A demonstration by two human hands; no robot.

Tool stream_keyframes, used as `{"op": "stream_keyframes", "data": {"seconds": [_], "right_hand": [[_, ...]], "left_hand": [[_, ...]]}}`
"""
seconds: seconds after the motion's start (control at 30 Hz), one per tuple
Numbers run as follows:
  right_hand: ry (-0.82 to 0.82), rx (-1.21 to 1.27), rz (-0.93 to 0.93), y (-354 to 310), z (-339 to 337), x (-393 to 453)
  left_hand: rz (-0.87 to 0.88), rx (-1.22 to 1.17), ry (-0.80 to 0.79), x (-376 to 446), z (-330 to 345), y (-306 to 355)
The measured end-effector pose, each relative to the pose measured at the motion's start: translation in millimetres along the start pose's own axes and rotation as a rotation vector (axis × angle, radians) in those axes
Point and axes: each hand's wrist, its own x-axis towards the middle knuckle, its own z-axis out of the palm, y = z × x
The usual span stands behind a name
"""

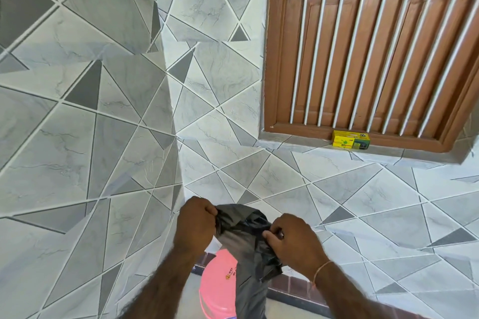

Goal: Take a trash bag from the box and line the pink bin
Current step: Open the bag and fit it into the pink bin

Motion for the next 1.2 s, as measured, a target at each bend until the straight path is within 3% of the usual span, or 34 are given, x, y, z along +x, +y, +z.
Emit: {"op": "stream_keyframes", "data": {"seconds": [0.1, 0.17, 0.3, 0.47, 0.57, 0.67, 0.77, 0.83, 0.93, 1.0, 1.1, 1.2], "right_hand": [[0.108, -0.102, 0.056, -0.7, -3.3, 6.3], [0.122, -0.254, -0.018, -0.3, -10.2, 11.8], [-0.044, -0.421, -0.138, -4.3, -18.0, 17.1], [-0.209, -0.561, -0.145, -2.7, -19.9, 19.5], [-0.238, -0.530, -0.090, -0.8, -19.5, 22.1], [-0.226, -0.289, 0.032, -0.7, -17.2, 24.0], [-0.177, -0.006, 0.126, -2.0, -17.6, 26.7], [-0.137, 0.076, 0.163, -1.8, -17.6, 27.0], [-0.050, -0.029, 0.140, 0.6, -12.1, 24.6], [-0.005, -0.137, 0.135, 0.0, -10.6, 20.4], [0.037, -0.245, 0.164, 7.0, -12.2, 13.9], [0.053, -0.335, 0.160, 21.5, -12.1, 8.8]], "left_hand": [[0.042, 0.095, -0.004, -0.5, 1.3, 3.6], [0.128, 0.157, -0.028, -2.6, 2.2, 2.9], [0.282, 0.121, -0.034, 1.4, -4.0, -2.6], [0.276, 0.216, -0.081, 17.7, -14.2, 1.4], [0.132, 0.364, -0.110, 15.2, -14.0, 6.1], [0.164, 0.370, -0.038, 10.8, -12.8, -1.2], [0.117, 0.282, 0.103, 2.4, -15.4, 2.0], [0.061, 0.098, 0.217, -1.9, -15.0, 7.0], [-0.055, -0.267, 0.304, -1.3, -9.9, 8.7], [-0.042, -0.349, 0.337, 0.2, -8.6, 4.4], [0.067, -0.190, 0.282, 2.8, -7.3, -8.1], [0.270, 0.301, 0.193, 3.9, -8.3, -22.5]]}}
